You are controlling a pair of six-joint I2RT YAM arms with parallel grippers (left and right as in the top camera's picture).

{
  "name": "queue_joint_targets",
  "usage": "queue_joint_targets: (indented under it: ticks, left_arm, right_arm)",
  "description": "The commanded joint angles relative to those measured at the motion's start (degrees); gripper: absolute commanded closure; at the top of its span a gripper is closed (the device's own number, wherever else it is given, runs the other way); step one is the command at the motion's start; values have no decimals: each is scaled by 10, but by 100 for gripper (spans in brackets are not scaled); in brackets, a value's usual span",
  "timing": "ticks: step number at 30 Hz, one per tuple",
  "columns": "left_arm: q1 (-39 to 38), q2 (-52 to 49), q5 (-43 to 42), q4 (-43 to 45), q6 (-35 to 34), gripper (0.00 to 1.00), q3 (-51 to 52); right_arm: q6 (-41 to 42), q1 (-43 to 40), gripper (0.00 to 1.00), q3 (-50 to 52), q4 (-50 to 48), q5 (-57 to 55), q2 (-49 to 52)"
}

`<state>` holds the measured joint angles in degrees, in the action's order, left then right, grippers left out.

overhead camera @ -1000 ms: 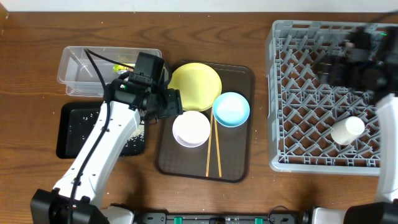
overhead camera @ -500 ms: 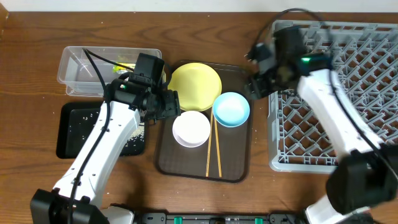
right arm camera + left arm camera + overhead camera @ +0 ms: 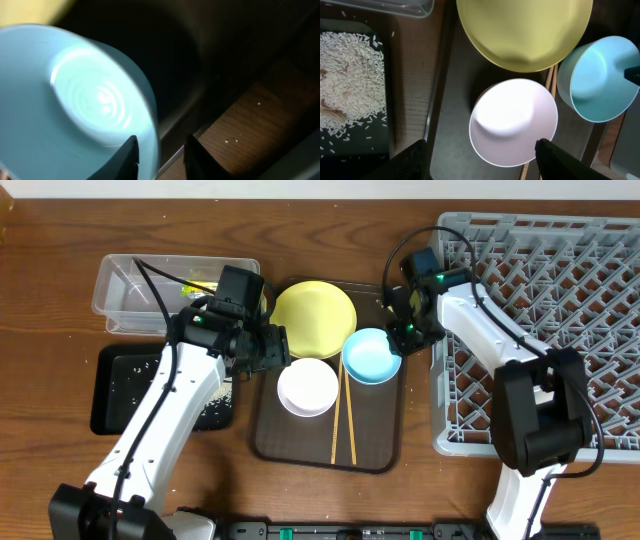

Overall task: Sort waste into correct bins and load items into the dishwasher rack
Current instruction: 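Reach right gripper to light-blue bowl and grasp it, then lift light-blue bowl with right gripper and set it upright in rack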

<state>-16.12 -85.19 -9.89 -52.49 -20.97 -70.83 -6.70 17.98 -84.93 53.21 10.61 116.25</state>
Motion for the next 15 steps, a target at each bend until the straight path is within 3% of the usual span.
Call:
queue_joint_targets:
  ticks: [1,4,15]
  left_arm:
    - [1,-2,10,-2,-3,29,-7]
    - [1,-2,10,-2,-3,29,-7]
    - [1,-2,10,-2,-3,29,-7]
  right_arm:
    - [9,6,83,-3,-2,-10,5]
    - [9,6,99,-4,-6,-10,5]
    - [9,-33,99,-79,-16,-75,-82]
